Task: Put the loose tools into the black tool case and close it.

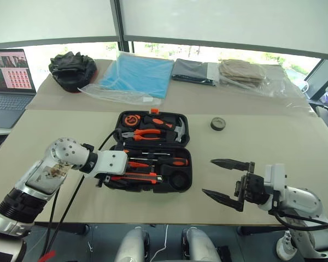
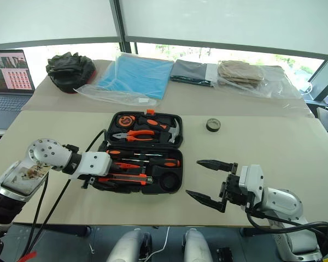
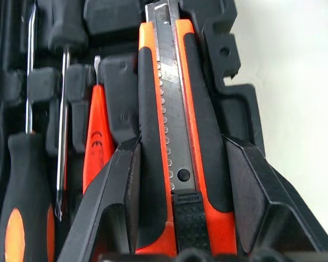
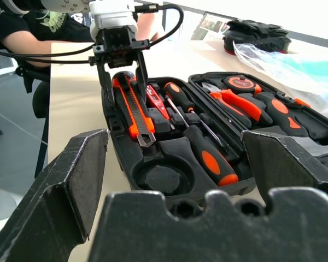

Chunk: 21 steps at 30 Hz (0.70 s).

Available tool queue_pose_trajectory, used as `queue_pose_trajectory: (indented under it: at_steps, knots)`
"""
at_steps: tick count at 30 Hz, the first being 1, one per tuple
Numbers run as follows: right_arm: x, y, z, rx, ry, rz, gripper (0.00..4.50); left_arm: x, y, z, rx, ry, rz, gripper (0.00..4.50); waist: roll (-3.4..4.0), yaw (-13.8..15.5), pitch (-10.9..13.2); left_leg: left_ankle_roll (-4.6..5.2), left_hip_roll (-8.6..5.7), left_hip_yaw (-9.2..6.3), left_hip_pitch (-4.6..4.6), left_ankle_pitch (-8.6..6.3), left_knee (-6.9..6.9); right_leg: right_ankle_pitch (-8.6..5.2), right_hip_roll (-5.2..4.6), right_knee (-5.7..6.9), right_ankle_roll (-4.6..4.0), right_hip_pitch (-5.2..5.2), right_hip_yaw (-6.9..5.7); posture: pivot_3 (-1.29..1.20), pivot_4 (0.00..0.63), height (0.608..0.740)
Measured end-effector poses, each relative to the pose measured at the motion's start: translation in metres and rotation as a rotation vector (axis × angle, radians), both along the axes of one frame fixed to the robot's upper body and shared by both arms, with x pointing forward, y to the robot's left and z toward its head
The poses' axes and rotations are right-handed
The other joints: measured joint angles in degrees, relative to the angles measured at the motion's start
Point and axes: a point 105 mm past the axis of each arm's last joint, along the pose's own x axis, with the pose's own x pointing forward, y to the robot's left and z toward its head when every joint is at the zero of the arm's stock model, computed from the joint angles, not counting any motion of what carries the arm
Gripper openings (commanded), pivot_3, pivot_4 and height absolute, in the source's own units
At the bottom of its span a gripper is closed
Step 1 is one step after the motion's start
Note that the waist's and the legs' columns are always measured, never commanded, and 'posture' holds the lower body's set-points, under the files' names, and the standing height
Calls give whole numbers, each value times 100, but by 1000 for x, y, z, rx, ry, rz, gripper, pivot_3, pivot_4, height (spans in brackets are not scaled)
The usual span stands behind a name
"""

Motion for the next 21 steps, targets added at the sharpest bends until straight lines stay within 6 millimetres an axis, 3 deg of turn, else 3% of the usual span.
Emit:
queue_pose_trajectory:
  at_steps: [19,21]
  knots:
    - [1,6,1,22,-6,15,4500,1,-17,-5,45,21,17,1739,5,71,-4,0,-13,0,14,0,4,2,-2,2,7,15,15,0,150,740]
    - [2,7,2,27,-9,15,4500,1,-19,-6,38,36,38,2737,11,71,-7,0,-15,1,16,0,3,0,-2,2,11,16,21,0,150,740]
